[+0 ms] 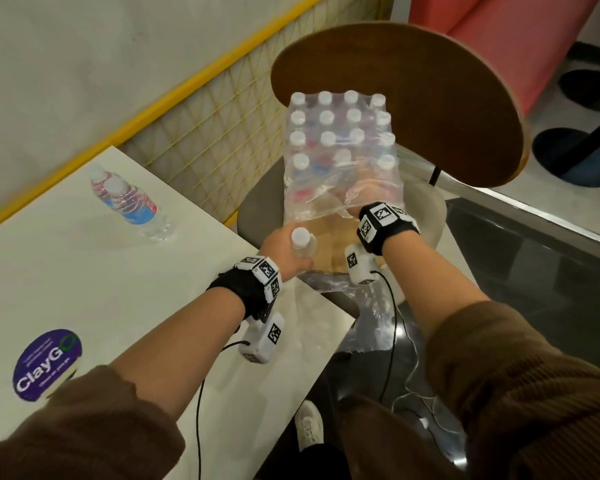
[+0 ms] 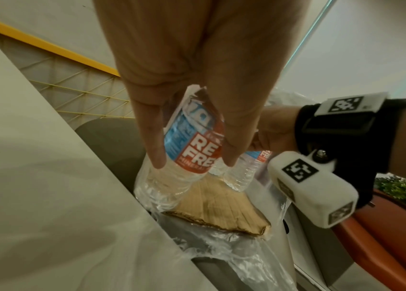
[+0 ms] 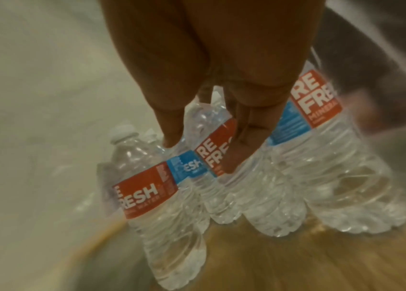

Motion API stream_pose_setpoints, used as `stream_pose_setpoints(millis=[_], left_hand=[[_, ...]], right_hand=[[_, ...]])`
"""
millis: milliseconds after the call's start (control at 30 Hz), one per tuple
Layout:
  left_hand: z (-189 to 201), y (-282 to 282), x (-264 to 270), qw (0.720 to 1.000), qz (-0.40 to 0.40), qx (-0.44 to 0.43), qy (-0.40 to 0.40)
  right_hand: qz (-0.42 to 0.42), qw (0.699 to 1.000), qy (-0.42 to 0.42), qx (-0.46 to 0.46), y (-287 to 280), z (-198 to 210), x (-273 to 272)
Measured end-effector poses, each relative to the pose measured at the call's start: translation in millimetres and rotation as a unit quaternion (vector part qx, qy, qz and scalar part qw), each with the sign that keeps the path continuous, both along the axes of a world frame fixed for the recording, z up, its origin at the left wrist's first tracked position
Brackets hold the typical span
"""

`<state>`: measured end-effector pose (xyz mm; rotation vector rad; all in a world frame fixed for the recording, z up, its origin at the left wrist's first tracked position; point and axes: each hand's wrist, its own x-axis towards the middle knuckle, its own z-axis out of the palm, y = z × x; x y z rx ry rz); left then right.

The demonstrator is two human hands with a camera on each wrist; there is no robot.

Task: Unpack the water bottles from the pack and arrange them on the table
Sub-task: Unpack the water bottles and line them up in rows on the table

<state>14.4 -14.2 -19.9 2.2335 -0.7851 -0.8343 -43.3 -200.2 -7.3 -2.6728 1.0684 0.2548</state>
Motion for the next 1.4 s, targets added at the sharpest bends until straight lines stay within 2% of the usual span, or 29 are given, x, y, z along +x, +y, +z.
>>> stream_pose_setpoints(millis=[167, 233, 333, 467, 567, 667, 767, 867, 967, 1100, 1267, 1400], left_hand=[[5.2, 13.9, 0.2, 0.999, -0.036, -0.005, 0.022], [11.4, 26.9, 0.9, 0.998, -0.036, -0.013, 0.04], [24.1, 55.1, 2.4, 0.998, -0.003, -0.031, 0.048], [43.5, 106.0, 10.0, 0.997, 0.043, 0.002, 0.07], [57.7, 145.3, 13.1, 0.994, -0.006, 0.106, 0.02], [70.7, 181.9, 11.0, 0.961, -0.09, 0.243, -0.093], [80.7, 215.9, 8.2, 0.935, -0.111, 0.319, -0.106], [87.6, 246.3, 5.9, 0.919, -0.129, 0.364, -0.083], [88.9, 273.3, 6.2, 0.904, -0.142, 0.397, -0.065], [91.8, 297.0, 6.0, 0.895, -0.165, 0.411, -0.05], [97.8, 316.1, 6.9, 0.877, -0.188, 0.433, -0.087], [94.3, 323.2, 8.8, 0.855, -0.203, 0.469, -0.085]], right_hand=[[0.011, 1.0, 0.007, 0.022, 3.4, 0.3, -5.6], [-0.005, 0.995, -0.016, 0.096, 11.8, -6.0, -12.4], [-0.041, 0.976, -0.101, 0.186, 29.9, -4.9, -33.2], [0.078, 0.94, -0.194, 0.27, 68.2, 11.9, -67.2], [0.168, 0.92, -0.165, 0.313, 111.2, 27.7, -81.2], [0.246, 0.905, -0.103, 0.331, 165.6, 37.4, -81.3], [0.322, 0.883, -0.025, 0.34, 221.0, 29.5, -71.9], [0.378, 0.855, 0.012, 0.355, 276.9, 16.3, -63.3], [0.397, 0.845, 0.034, 0.356, 324.1, 7.1, -55.2], [0.402, 0.852, 0.039, 0.335, 370.9, 5.0, -48.8], [0.38, 0.85, 0.035, 0.363, 408.0, 4.6, -43.9], [0.361, 0.85, 0.019, 0.384, 432.2, 1.8, -40.6]])
